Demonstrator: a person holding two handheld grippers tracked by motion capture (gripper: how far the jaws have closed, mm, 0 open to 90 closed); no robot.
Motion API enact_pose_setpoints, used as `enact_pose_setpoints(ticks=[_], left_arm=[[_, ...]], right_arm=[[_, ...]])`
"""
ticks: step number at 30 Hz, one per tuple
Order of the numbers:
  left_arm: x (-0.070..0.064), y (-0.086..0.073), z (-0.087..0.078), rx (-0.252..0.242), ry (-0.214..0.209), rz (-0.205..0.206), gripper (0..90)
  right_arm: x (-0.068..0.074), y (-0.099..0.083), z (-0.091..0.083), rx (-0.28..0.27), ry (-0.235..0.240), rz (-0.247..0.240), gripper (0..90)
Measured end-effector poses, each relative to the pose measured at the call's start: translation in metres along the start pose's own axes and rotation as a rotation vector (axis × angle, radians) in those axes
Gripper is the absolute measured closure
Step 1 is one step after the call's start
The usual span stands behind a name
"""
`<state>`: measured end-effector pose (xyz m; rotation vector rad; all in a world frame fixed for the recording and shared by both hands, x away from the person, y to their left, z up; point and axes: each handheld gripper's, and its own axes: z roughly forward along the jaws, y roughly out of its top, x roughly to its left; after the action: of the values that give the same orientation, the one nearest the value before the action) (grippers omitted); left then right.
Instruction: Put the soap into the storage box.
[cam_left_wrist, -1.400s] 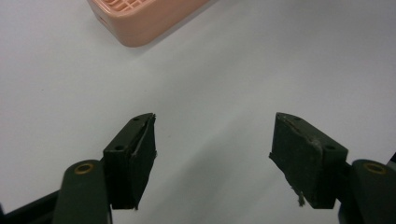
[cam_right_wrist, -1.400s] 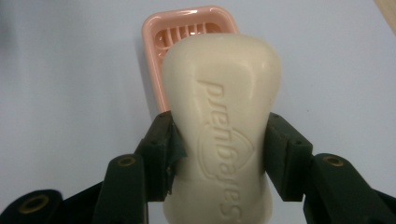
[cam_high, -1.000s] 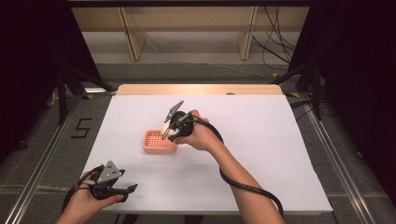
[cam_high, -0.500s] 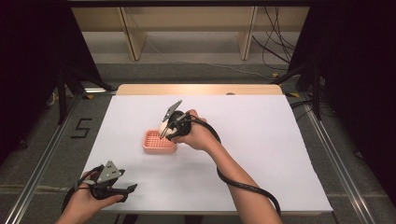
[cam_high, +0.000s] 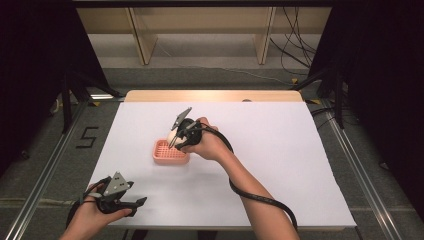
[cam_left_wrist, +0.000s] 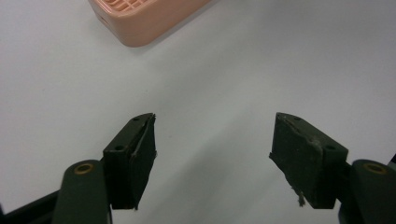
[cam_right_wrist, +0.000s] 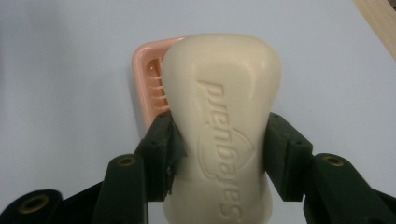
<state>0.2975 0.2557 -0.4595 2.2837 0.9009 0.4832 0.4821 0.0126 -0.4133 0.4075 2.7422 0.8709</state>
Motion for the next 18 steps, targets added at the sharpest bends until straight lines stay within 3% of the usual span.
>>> enact_pose_setpoints(ticks=[3,8,9,14,15,18], left_arm=[[-0.0015,-0.0003,0.0016,-0.021,0.005,-0.026,30.2],[-0.0014,-0.0002,0.0014,-0.022,0.006,-0.025,30.1],[0.0003,0.0,-0.0005,0.001,-0.001,0.002,30.1],[-0.0013,-0.0002,0.0013,-0.023,0.006,-0.025,30.1],[-0.0023,-0.0006,0.0018,-0.023,-0.001,-0.047,30.2],[-0.0017,-0.0006,0.0015,-0.018,0.003,-0.041,30.2]], right_arm=[[0.0004,0.0008,0.0001,0.008,0.004,0.01,50.4],[0.0004,0.0026,0.0031,0.008,0.006,0.006,50.5],[0.0004,0.0026,0.0031,0.008,0.006,0.006,50.5],[-0.0003,0.0043,0.005,0.006,0.013,-0.003,50.5],[-0.0006,0.0046,0.0055,0.004,0.011,-0.006,50.5],[-0.0005,0.005,0.0068,0.007,0.012,-0.001,50.5]])
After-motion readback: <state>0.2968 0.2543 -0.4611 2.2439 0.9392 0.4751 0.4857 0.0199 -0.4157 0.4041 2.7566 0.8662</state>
